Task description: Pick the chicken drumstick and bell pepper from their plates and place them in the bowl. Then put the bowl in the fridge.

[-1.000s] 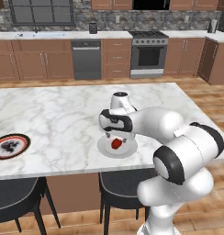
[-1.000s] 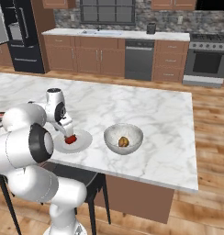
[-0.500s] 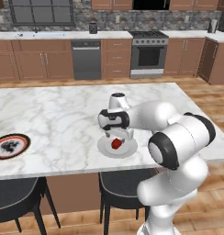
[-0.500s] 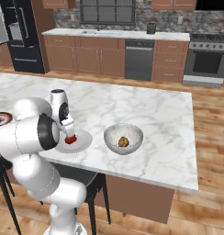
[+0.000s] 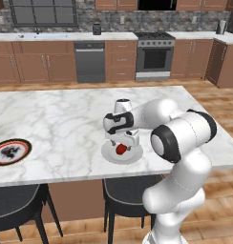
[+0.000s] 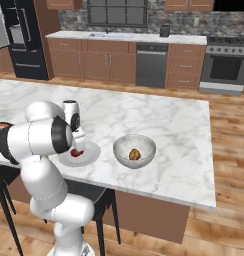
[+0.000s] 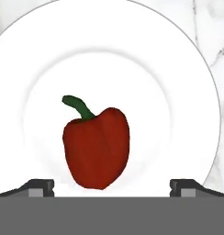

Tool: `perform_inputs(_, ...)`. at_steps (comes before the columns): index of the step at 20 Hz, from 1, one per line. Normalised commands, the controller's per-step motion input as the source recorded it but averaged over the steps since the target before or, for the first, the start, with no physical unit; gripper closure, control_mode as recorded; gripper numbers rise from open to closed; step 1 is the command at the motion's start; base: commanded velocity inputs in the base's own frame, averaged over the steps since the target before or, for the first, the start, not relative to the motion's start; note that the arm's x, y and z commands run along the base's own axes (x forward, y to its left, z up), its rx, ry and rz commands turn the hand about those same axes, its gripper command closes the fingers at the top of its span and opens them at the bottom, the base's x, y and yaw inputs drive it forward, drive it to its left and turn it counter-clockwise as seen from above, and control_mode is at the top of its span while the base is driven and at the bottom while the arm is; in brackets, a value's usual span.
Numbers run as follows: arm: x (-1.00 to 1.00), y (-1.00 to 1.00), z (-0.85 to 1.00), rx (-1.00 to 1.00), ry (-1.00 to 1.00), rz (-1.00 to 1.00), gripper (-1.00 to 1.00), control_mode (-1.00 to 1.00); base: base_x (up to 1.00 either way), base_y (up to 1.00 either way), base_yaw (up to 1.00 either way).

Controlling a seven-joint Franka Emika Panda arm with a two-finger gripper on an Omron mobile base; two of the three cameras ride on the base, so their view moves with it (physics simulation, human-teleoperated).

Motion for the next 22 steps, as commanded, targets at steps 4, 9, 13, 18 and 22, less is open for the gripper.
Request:
perform_inputs(4,0.08,-0.04,-0.14,0.00,0.00,0.00,-1.00,-1.00,0.00,0.00,0.00)
perform_inputs(9,0.09,0.00,-0.20,0.00,0.00,0.00,-1.00,-1.00,0.00,0.00,0.00)
perform_inputs(13,0.00,0.00,-0.16,0.00,0.00,-0.01,-1.00,-1.00,0.00,0.00,0.00)
perform_inputs(18,0.00,0.00,-0.13,0.00,0.00,-0.03,-1.00,-1.00,0.00,0.00,0.00)
perform_inputs(22,0.00,0.00,-0.09,0.00,0.00,-0.01,-1.00,-1.00,0.00,0.00,0.00)
